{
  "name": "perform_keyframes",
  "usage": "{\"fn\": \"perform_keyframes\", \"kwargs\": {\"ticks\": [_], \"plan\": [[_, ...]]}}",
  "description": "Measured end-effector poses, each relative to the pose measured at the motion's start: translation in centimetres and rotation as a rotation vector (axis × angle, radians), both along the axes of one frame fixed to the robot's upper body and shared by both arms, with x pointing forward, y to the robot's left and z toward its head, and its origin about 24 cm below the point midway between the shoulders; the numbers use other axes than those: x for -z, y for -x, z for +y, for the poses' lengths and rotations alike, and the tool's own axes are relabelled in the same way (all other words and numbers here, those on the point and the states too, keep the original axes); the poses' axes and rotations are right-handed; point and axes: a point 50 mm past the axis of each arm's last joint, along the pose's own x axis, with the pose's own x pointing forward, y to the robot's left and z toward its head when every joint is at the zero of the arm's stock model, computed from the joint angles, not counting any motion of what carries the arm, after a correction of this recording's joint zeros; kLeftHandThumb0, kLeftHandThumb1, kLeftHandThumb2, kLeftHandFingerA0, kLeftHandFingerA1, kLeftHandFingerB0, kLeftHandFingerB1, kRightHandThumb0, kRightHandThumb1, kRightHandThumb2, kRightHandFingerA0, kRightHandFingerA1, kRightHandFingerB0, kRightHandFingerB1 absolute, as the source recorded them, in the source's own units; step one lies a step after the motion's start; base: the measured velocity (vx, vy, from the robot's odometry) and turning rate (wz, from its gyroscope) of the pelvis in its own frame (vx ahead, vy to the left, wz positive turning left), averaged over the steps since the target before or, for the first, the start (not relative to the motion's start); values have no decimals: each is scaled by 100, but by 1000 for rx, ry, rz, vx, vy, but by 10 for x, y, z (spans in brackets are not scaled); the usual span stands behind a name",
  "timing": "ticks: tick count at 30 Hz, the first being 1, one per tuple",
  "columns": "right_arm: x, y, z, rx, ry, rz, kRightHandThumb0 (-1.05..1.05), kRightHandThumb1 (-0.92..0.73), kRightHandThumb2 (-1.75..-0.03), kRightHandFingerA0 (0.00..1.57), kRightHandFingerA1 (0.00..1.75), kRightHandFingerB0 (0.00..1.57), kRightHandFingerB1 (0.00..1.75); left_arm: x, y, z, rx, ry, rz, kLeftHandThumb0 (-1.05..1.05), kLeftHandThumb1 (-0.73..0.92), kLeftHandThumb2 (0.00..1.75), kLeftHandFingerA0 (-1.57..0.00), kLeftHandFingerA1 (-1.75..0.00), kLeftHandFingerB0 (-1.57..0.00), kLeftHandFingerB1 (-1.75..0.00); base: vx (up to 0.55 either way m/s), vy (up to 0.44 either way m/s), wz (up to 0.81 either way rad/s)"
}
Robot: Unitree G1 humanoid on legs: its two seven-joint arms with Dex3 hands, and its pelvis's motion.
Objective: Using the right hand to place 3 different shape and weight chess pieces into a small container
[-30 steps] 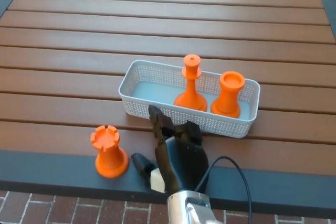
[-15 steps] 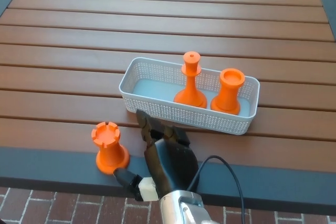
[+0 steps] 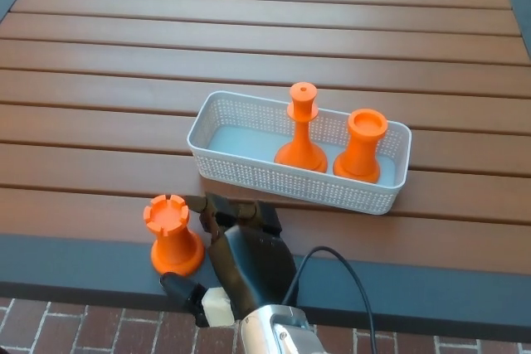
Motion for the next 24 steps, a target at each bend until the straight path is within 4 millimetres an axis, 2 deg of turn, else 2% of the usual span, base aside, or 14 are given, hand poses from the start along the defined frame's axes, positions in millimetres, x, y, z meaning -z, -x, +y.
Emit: {"fn": "perform_keyframes", "kwargs": {"ticks": [1,2,3,4,6,9,13,14,18,19,20,22,23,24], "plan": [[0,0,0,-4,2,4,-97,-63,-118,3,78,8,60,0,0,0,-2,2,0,-8,52,108,-102,-156,-102,-120,0,0,0],[0,0,0,-6,2,7,-97,-83,-72,0,109,0,72,0,0,0,-3,4,0,-8,50,112,-105,-158,-105,-122,0,0,0],[0,0,0,-9,3,10,-97,-83,-72,0,109,0,72,0,0,0,-3,6,-1,-8,50,112,-105,-158,-105,-122,0,0,0],[0,0,0,-10,3,11,-97,-63,-119,4,78,8,61,0,0,0,-3,8,-1,-7,50,112,-105,-157,-105,-121,0,0,0],[0,-1,0,-10,3,11,-97,-61,-118,8,82,9,65,1,0,0,-3,11,0,-9,53,109,-107,-151,-102,-118,0,0,0],[-1,-1,0,-11,3,14,-97,-60,-118,10,84,9,67,1,1,0,-3,16,-1,-8,54,107,-107,-152,-101,-119,0,0,0],[-1,-3,-1,-8,3,17,-97,-59,-119,10,82,9,70,1,1,0,-1,22,-1,-8,52,107,-104,-149,-99,-113,0,0,0],[-1,-4,-2,-6,6,17,-96,-74,-80,0,122,0,85,1,0,0,0,24,-1,-11,51,110,-110,-144,-100,-115,0,0,0],[-2,-8,-4,4,11,11,-94,-72,-81,0,121,0,79,2,0,0,1,27,2,-12,54,105,-113,-142,-101,-112,0,0,0],[-3,-9,-4,6,13,9,-93,-71,-81,0,114,0,78,2,0,0,1,27,2,-11,55,102,-112,-143,-101,-112,0,0,0],[-3,-12,-6,12,16,7,-92,-54,-113,17,82,6,70,2,0,0,0,28,3,-9,56,106,-109,-149,-99,-123,0,0,0],[-4,-15,-8,22,21,8,-92,-54,-113,17,82,6,70,2,0,0,-1,28,4,-9,56,106,-109,-149,-99,-123,0,0,0],[-3,-17,-10,31,25,12,-91,-69,-78,0,123,0,80,2,0,0,0,28,4,-7,57,107,-107,-153,-100,-126,0,0,0],[-3,-18,-11,33,26,11,-89,-73,-76,24,125,0,88,2,0,0,1,28,4,-7,53,112,-106,-156,-102,-129,0,0,0]]}}
